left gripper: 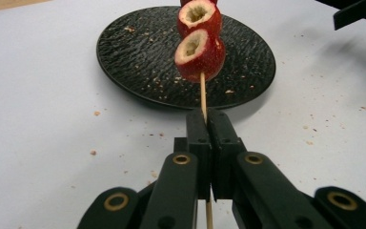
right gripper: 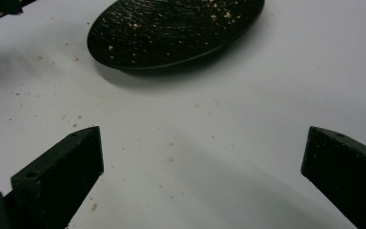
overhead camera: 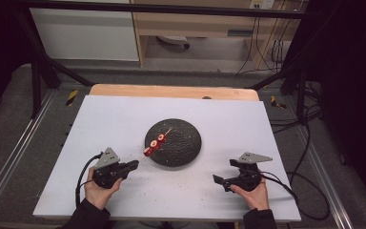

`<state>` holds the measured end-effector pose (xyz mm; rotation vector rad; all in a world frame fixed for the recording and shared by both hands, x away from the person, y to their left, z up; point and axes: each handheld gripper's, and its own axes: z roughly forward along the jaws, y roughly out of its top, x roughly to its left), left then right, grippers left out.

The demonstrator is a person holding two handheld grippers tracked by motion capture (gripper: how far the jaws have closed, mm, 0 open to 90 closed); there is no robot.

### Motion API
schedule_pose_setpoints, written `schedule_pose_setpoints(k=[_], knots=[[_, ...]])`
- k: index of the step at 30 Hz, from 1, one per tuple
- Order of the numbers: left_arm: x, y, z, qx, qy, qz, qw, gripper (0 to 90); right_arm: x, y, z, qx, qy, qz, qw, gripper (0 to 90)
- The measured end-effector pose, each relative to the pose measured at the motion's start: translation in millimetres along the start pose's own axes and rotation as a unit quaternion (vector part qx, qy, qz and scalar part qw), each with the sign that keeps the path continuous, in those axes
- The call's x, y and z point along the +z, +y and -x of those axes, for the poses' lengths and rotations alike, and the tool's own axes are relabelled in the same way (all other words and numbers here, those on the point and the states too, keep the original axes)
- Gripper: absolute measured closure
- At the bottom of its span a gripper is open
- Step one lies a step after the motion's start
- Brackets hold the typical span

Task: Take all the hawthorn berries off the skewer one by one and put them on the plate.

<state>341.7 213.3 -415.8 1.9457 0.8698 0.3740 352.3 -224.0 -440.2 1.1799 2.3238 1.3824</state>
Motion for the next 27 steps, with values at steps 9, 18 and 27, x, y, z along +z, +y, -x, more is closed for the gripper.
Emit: schedule_pose_setpoints(k=[9, 18, 27], knots=[[3.2, -4.3, 9.6, 0.014, -0.007, -0.001, 0.9999, 88.3, 14.6, 17.7, -19.2, 0.008, 0.021, 0.008, 0.9997, 1.6], [6.6, -4.4, 18.0, 0.026, -0.013, -0.002, 0.9996, 88.4, 30.3, 38.9, -33.3, 0.024, 0.025, 0.018, 0.9992, 2.6], [11.3, -4.3, 25.1, 0.032, -0.017, -0.007, 0.9993, 88.4, 49.2, 64.3, -43.3, 0.044, 0.036, 0.037, 0.9977, 6.4]])
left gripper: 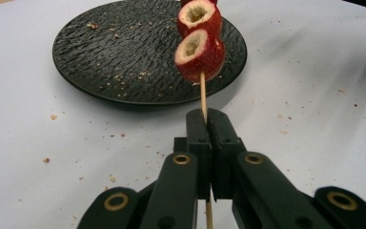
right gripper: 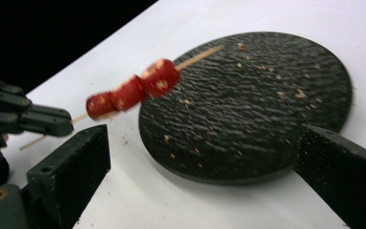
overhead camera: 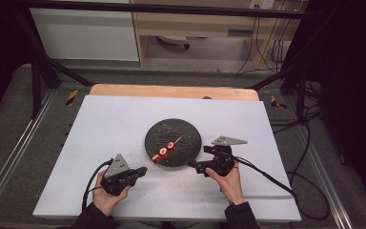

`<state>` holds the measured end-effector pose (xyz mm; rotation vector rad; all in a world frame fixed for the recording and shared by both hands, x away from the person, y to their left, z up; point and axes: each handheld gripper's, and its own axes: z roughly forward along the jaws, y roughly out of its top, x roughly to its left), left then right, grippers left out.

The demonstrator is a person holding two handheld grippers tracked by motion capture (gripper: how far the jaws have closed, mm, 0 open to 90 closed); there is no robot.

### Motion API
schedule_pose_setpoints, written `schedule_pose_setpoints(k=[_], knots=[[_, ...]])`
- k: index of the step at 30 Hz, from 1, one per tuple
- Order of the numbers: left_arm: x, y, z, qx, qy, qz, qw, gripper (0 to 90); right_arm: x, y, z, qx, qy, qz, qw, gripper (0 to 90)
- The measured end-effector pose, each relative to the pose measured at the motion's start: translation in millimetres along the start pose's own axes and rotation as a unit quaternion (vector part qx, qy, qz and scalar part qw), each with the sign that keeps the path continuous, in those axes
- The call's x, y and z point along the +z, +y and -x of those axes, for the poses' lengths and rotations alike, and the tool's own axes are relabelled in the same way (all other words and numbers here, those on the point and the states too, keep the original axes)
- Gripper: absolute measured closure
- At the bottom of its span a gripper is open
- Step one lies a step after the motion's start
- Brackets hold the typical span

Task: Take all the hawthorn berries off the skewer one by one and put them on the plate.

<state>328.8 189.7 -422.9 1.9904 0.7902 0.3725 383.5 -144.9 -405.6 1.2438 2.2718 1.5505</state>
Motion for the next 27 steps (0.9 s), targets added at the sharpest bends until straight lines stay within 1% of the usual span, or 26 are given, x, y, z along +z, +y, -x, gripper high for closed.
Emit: schedule_pose_setpoints(k=[4, 5, 6, 7, 9, 12, 14, 15, 17, 20, 27], knots=[[1.4, 1.0, 2.5, 0.004, -0.003, 0.000, 1.0000, 88.4, 9.6, 7.1, -3.8, 0.009, 0.016, 0.004, 0.9998, 10.9], [1.6, 1.2, 3.0, 0.005, -0.004, 0.000, 1.0000, 88.3, 11.6, 8.5, -4.4, 0.015, 0.017, 0.007, 0.9997, 12.0], [1.8, 1.2, 3.7, 0.005, -0.005, 0.000, 1.0000, 88.3, 13.5, 9.5, -4.1, 0.016, 0.017, 0.011, 0.9997, 12.9], [2.1, 1.2, 4.6, 0.006, -0.007, 0.001, 1.0000, 88.3, 15.3, 10.3, -4.3, 0.023, 0.017, 0.011, 0.9995, 13.6], [2.6, 1.5, 6.0, 0.009, -0.010, 0.001, 0.9999, 88.3, 18.6, 11.6, -4.3, 0.029, 0.016, 0.014, 0.9994, 15.9], [3.1, 1.7, 7.6, 0.012, -0.010, 0.001, 0.9999, 88.4, 22.8, 12.9, -3.5, 0.035, 0.021, 0.021, 0.9990, 19.2], [2.8, 1.9, 7.9, 0.010, -0.012, 0.003, 0.9999, 88.3, 25.0, 13.2, -3.5, 0.048, 0.026, 0.026, 0.9982, 22.2], [2.8, 2.1, 8.1, 0.010, -0.013, 0.004, 0.9999, 88.4, 26.2, 13.2, -2.7, 0.051, 0.027, 0.027, 0.9980, 23.5], [3.0, 2.3, 8.9, 0.010, -0.014, 0.005, 0.9998, 88.4, 28.7, 13.4, -1.8, 0.062, 0.030, 0.027, 0.9973, 27.7], [4.2, 2.5, 10.4, 0.011, -0.015, 0.005, 0.9998, 88.4, 31.9, 13.9, -0.4, 0.066, 0.039, 0.028, 0.9966, 33.5], [5.5, 2.5, 13.2, 0.015, -0.016, 0.006, 0.9997, 88.4, 37.1, 14.1, 1.3, 0.088, 0.055, 0.029, 0.9941, 45.0]])
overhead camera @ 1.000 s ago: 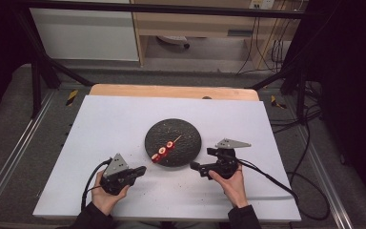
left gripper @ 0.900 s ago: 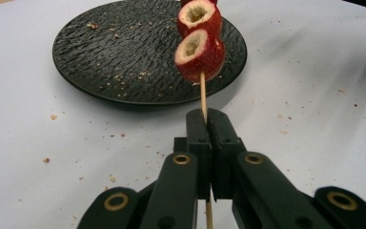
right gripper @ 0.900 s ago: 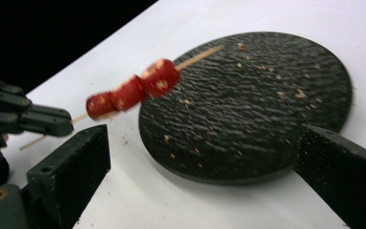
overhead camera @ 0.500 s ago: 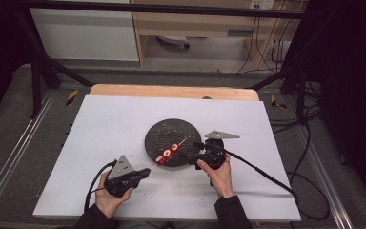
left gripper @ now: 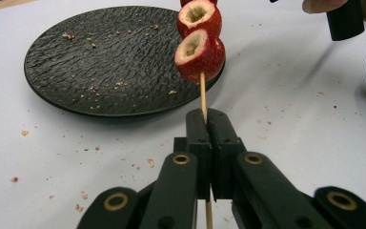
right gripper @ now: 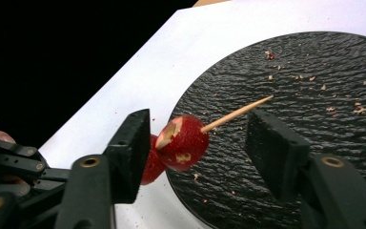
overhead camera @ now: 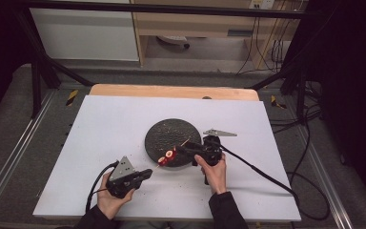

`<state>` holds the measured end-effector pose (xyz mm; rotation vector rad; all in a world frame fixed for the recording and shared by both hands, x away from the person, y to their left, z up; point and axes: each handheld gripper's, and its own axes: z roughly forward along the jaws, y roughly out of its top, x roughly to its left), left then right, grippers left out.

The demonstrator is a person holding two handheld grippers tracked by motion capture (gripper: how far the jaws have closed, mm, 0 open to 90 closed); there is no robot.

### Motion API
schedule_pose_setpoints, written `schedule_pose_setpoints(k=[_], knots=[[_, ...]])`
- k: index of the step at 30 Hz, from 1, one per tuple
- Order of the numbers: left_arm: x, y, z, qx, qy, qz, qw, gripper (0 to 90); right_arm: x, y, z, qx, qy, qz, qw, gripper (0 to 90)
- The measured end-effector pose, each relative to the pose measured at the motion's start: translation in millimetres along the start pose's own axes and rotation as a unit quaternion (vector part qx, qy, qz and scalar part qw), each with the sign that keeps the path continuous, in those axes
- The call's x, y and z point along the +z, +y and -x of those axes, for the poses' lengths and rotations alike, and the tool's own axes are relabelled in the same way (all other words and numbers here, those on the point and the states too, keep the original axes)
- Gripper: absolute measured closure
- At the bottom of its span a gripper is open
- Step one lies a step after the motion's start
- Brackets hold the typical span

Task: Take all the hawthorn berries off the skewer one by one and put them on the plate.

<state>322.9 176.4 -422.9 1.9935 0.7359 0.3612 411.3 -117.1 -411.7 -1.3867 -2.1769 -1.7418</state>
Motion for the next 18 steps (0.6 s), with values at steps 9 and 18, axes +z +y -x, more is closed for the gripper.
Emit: schedule_pose_setpoints(k=[9, 18], knots=[[1.5, 0.0, 2.0, 0.003, 0.001, 0.002, 1.0000, 88.4, 2.7, -1.1, 1.1, 0.022, 0.023, -0.018, 0.9993, 59.9], [1.5, -1.2, 1.2, 0.003, -0.002, 0.004, 1.0000, 88.3, 0.4, 1.8, 0.8, 0.033, 0.036, -0.021, 0.9986, 64.0]])
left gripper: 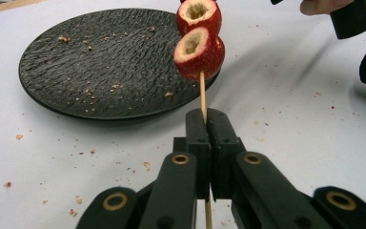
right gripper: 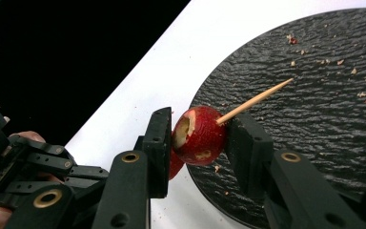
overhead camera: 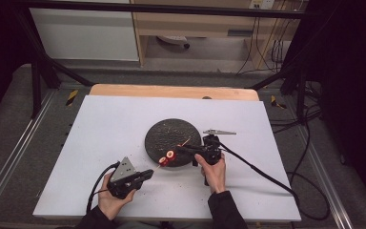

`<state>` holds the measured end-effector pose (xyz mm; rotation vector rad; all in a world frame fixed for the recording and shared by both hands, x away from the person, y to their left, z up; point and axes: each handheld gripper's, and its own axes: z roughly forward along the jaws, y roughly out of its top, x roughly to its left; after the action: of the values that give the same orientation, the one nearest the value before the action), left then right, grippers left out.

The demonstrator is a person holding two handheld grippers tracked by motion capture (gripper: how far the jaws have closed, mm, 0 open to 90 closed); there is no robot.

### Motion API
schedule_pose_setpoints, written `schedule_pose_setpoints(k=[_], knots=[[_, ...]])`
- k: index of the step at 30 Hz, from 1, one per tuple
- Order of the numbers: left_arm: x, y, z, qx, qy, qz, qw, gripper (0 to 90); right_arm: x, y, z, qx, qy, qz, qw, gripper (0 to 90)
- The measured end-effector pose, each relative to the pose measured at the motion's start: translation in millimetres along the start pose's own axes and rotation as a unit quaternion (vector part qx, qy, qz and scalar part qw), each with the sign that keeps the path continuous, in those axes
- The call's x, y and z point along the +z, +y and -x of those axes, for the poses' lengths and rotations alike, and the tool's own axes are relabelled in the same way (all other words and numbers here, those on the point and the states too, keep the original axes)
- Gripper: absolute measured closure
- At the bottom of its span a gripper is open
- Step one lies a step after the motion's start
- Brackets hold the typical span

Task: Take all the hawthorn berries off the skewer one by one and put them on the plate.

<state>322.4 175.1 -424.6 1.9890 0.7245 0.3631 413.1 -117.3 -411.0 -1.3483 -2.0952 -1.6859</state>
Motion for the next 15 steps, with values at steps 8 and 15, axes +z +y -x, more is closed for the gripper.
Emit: schedule_pose_setpoints(k=[8, 15], knots=[[-1.7, -0.1, -0.9, 0.001, 0.003, 0.004, 1.0000, 88.4, -6.2, 8.0, 0.4, 0.000, -0.001, 0.017, 0.9999, 65.2], [-3.7, -0.6, -2.5, 0.002, 0.003, 0.010, 0.9999, 88.4, -8.9, 15.1, 3.2, 0.010, 0.014, 0.020, 0.9997, 67.3]])
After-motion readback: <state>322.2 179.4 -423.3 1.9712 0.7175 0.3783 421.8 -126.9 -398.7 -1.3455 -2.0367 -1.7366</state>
